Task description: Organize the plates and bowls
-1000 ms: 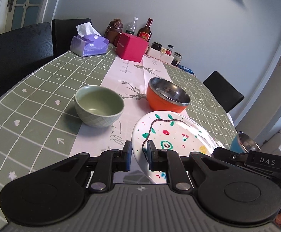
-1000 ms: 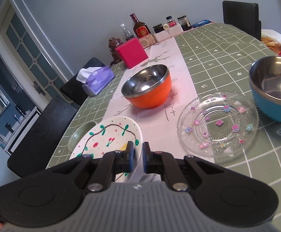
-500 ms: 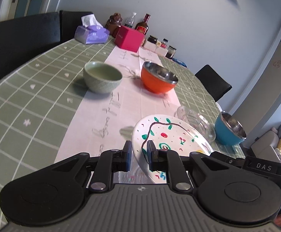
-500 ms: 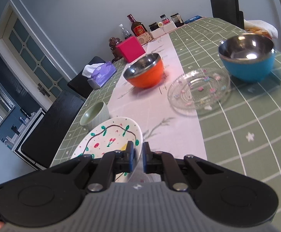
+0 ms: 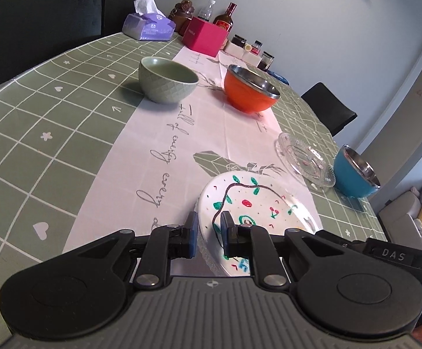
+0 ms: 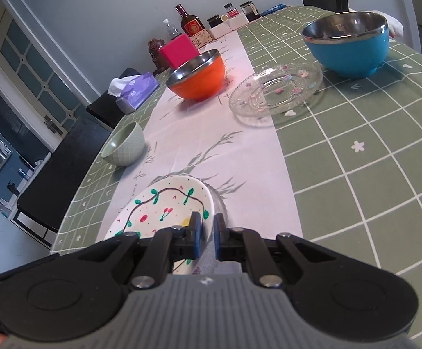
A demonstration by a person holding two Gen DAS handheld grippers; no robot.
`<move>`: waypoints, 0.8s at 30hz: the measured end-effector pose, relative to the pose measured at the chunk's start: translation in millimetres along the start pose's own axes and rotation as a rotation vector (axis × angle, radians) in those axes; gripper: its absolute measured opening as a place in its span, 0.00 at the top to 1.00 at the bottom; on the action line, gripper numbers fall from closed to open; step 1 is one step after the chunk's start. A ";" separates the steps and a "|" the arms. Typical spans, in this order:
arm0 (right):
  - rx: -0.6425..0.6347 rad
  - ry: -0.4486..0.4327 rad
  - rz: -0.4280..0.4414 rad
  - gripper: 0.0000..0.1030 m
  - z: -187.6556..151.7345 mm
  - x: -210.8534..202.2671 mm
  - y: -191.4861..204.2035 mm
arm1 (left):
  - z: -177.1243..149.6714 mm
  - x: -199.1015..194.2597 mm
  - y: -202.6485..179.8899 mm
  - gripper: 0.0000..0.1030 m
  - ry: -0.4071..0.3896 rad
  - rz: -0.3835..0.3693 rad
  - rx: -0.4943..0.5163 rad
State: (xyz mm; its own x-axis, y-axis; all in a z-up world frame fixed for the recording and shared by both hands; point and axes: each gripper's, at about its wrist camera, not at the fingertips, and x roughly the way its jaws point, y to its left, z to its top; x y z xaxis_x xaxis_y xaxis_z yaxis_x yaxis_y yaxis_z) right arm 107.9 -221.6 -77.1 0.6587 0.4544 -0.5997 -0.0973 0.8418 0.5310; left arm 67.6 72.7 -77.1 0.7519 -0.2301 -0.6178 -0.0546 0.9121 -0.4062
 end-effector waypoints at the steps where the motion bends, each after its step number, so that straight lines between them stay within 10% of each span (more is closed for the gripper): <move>1: -0.003 -0.002 0.001 0.93 0.1 0.3 0.1 | -0.8 1.2 -0.8 0.83 -0.001 0.004 0.007; 24: -0.308 -0.038 -0.174 0.93 -7.5 8.7 33.6 | -5.6 8.6 -10.3 0.83 0.012 0.056 0.090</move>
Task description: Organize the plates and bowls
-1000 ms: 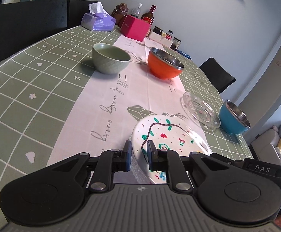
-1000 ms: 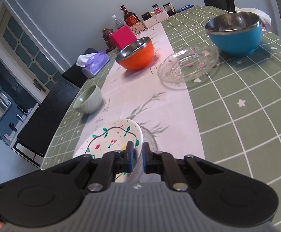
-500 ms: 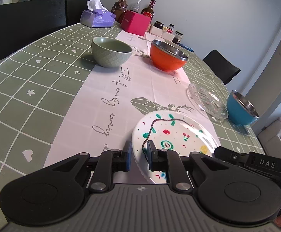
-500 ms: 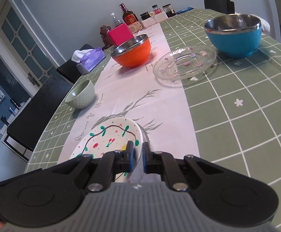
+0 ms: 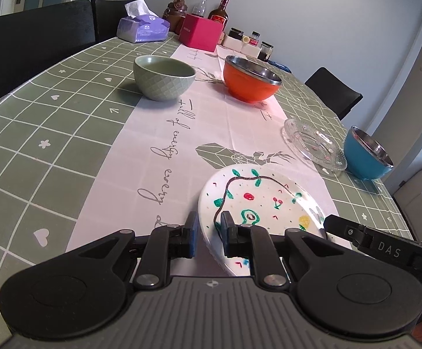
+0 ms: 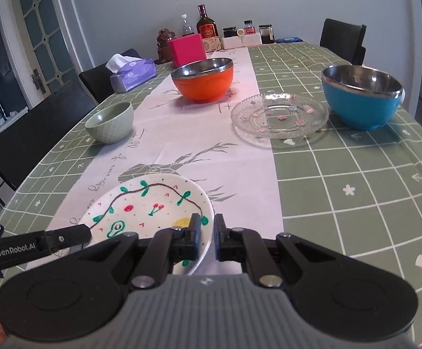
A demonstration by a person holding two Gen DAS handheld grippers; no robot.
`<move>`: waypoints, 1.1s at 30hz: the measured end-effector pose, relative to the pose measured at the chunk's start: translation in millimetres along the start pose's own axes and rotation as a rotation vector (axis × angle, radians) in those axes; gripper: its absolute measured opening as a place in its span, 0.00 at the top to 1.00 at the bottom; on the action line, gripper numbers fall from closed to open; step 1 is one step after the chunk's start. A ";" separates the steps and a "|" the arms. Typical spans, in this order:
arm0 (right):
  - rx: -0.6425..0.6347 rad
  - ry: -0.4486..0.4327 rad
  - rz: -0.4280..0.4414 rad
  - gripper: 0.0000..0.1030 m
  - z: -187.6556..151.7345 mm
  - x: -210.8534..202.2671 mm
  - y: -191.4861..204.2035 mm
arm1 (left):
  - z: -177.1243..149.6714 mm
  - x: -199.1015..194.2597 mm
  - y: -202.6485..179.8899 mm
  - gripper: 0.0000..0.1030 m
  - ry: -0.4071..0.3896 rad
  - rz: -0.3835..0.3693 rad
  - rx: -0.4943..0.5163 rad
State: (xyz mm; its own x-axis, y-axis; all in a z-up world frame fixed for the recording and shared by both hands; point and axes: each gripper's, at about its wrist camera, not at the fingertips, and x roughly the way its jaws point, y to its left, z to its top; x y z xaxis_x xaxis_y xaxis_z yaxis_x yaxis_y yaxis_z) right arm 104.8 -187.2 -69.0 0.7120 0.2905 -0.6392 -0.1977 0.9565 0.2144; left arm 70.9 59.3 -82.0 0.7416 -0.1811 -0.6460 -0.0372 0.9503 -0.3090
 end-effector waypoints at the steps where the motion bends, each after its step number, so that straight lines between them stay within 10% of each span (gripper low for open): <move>1: -0.011 -0.001 -0.004 0.93 -0.1 0.3 1.0 | 0.1 0.1 -0.4 0.83 -0.001 0.002 0.002; 11: 0.017 -0.002 0.016 0.90 0.1 0.8 -3.4 | -1.9 1.8 -1.3 0.64 -0.007 0.018 0.031; 14: 0.043 -0.002 0.018 0.63 0.2 -1.3 -6.9 | 1.0 -2.5 3.9 0.44 -0.024 0.009 -0.003; 22: 0.134 -0.027 0.030 0.43 8.6 -13.4 -20.2 | 25.2 -15.9 -3.7 0.18 -0.077 -0.050 -0.010; 33: 0.193 -0.097 0.009 0.28 37.5 -30.1 -41.2 | 71.6 2.7 -42.9 0.14 -0.002 -0.193 0.078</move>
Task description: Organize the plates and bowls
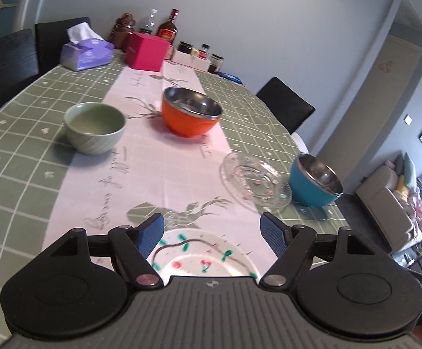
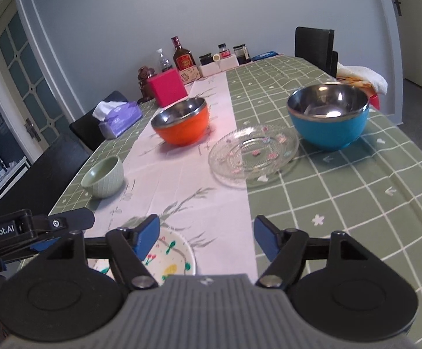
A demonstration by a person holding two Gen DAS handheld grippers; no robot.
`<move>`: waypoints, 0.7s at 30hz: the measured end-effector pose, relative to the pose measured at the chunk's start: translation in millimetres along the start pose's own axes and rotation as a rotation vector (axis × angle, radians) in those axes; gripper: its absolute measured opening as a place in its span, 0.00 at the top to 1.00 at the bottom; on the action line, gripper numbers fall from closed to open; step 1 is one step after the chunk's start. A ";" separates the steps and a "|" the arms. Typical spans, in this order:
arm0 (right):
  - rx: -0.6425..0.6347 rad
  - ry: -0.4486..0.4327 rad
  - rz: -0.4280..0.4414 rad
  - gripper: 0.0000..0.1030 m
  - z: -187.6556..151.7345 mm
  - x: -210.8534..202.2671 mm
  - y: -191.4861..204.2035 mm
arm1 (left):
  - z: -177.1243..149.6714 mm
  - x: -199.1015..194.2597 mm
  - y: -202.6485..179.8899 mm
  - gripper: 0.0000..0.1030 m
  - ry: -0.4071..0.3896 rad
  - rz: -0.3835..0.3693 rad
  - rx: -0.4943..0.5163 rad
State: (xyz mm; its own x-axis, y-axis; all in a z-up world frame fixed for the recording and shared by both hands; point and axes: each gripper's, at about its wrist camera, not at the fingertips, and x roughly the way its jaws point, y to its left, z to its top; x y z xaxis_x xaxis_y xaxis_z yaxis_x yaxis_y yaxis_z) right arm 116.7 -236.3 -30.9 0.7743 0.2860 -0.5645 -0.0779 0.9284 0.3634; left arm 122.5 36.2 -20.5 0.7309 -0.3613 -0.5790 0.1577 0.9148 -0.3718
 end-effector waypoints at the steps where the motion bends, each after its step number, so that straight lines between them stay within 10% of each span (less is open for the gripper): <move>1: 0.007 -0.001 -0.003 0.26 3.7 1.1 -2.3 | 4.2 3.6 -2.5 0.14 0.008 -0.008 0.008; 21: 0.202 0.049 -0.114 0.24 62.5 74.5 -73.1 | 61.5 130.0 -24.4 0.14 0.203 -0.060 0.144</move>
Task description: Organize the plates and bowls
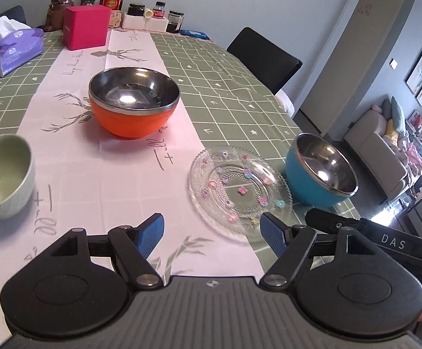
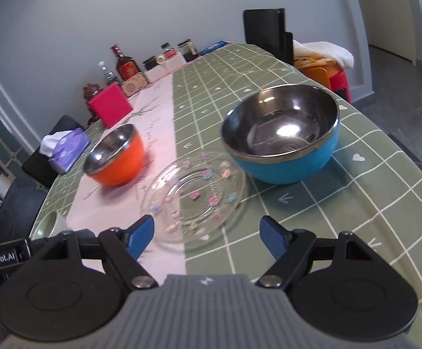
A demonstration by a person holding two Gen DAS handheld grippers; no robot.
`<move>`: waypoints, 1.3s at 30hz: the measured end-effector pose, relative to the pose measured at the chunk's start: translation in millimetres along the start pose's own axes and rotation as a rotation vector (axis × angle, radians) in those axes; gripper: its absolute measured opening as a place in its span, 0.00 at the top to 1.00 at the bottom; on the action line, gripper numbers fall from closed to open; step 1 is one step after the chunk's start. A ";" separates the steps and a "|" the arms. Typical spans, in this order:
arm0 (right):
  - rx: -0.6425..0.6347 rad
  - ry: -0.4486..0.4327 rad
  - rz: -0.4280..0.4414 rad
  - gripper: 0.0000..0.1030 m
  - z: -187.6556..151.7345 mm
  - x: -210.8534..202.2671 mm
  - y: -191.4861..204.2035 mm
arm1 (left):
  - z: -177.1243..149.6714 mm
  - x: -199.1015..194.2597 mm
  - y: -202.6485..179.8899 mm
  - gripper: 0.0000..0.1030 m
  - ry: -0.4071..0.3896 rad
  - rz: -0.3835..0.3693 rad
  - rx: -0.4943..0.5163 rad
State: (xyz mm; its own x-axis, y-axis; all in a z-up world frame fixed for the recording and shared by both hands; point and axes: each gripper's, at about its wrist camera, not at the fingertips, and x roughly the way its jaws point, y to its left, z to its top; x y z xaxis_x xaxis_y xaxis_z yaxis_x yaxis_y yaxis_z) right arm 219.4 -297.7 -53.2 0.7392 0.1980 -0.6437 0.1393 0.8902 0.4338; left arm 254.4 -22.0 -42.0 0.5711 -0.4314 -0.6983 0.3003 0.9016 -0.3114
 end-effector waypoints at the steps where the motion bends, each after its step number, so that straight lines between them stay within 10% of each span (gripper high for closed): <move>1: 0.012 -0.002 -0.009 0.24 1.6 4.4 -2.7 | 2.5 4.4 1.4 0.14 0.000 0.001 -0.005; 10: 0.127 -0.010 -0.043 0.26 9.4 34.6 -25.1 | 21.9 51.3 9.2 0.23 0.028 -0.005 -0.061; 18: 0.110 -0.025 -0.035 0.47 6.7 47.6 -24.8 | 21.4 74.9 16.8 0.39 0.038 0.011 -0.064; 27: 0.083 -0.009 -0.007 0.88 3.2 59.2 -21.1 | 16.8 79.7 14.7 0.80 0.047 0.005 -0.025; 39: 0.015 0.057 0.059 0.90 -15.5 52.6 3.4 | 1.1 44.6 26.4 0.82 0.097 0.096 -0.040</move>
State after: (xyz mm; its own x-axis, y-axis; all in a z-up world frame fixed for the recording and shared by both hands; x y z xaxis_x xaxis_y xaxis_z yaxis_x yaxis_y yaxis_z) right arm 248.5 -277.9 -95.4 0.7081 0.2735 -0.6510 0.1065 0.8700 0.4814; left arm 288.8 -17.4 -80.7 0.5185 -0.3402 -0.7845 0.2159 0.9398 -0.2648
